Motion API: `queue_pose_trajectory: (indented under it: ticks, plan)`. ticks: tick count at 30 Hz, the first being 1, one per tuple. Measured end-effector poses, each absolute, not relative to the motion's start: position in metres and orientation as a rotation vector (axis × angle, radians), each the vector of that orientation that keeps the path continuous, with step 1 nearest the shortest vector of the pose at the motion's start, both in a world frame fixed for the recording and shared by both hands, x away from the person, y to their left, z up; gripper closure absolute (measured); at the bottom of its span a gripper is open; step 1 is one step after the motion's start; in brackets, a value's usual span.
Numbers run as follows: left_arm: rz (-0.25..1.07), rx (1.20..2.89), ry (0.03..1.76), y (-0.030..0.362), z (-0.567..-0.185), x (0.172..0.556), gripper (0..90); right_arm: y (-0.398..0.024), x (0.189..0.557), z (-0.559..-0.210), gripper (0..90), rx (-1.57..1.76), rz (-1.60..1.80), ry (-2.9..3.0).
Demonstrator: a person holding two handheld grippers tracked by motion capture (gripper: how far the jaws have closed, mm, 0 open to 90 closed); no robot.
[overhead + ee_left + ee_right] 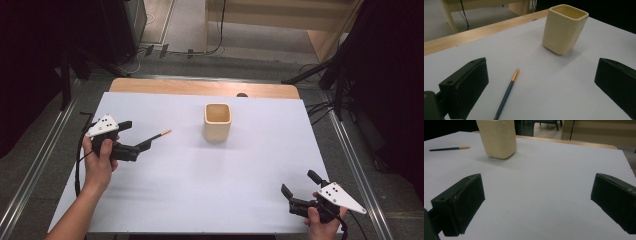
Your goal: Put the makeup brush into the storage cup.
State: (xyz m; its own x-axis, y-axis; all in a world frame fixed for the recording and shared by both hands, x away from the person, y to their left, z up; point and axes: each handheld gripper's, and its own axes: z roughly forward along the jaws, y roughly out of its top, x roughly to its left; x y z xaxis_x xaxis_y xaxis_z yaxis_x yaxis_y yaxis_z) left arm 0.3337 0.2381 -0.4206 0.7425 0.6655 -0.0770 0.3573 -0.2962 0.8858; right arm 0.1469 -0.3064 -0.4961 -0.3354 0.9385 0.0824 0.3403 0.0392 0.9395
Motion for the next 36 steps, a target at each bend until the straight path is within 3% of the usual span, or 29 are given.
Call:
queue_pose_trajectory:
  ticks: [8, 17, 27, 28, 30, 32, 36]
  plan:
    - [0.306, 1.979, 0.808, 0.233, -0.419, 0.35, 0.0, -0.305, 0.147, -0.497, 0.0, 1.291, 1.302, 1.738]
    - [0.187, 2.18, 0.812, 0.219, -0.414, 0.372, 0.0, -0.302, 0.147, -0.498, 0.0, 1.29, 1.298, 1.758]
    - [0.178, 2.374, 0.842, 0.203, -0.415, 0.387, 0.0, -0.302, 0.147, -0.499, 0.0, 1.289, 1.297, 1.766]
    - [0.209, 2.434, 0.861, 0.2, -0.416, 0.39, 1.2, -0.302, 0.147, -0.499, 0.0, 1.289, 1.297, 1.765]
    - [0.242, 2.466, 0.903, 0.197, -0.417, 0.393, 14.4, -0.302, 0.147, -0.499, 0.0, 1.293, 1.296, 1.766]
    - [0.251, 2.493, 0.932, 0.196, -0.419, 0.395, 17.3, -0.303, 0.148, -0.5, 0.0, 1.289, 1.294, 1.767]
    - [0.313, 2.579, 0.97, 0.192, -0.425, 0.404, 34.8, -0.302, 0.148, -0.5, 0.0, 1.296, 1.296, 1.767]
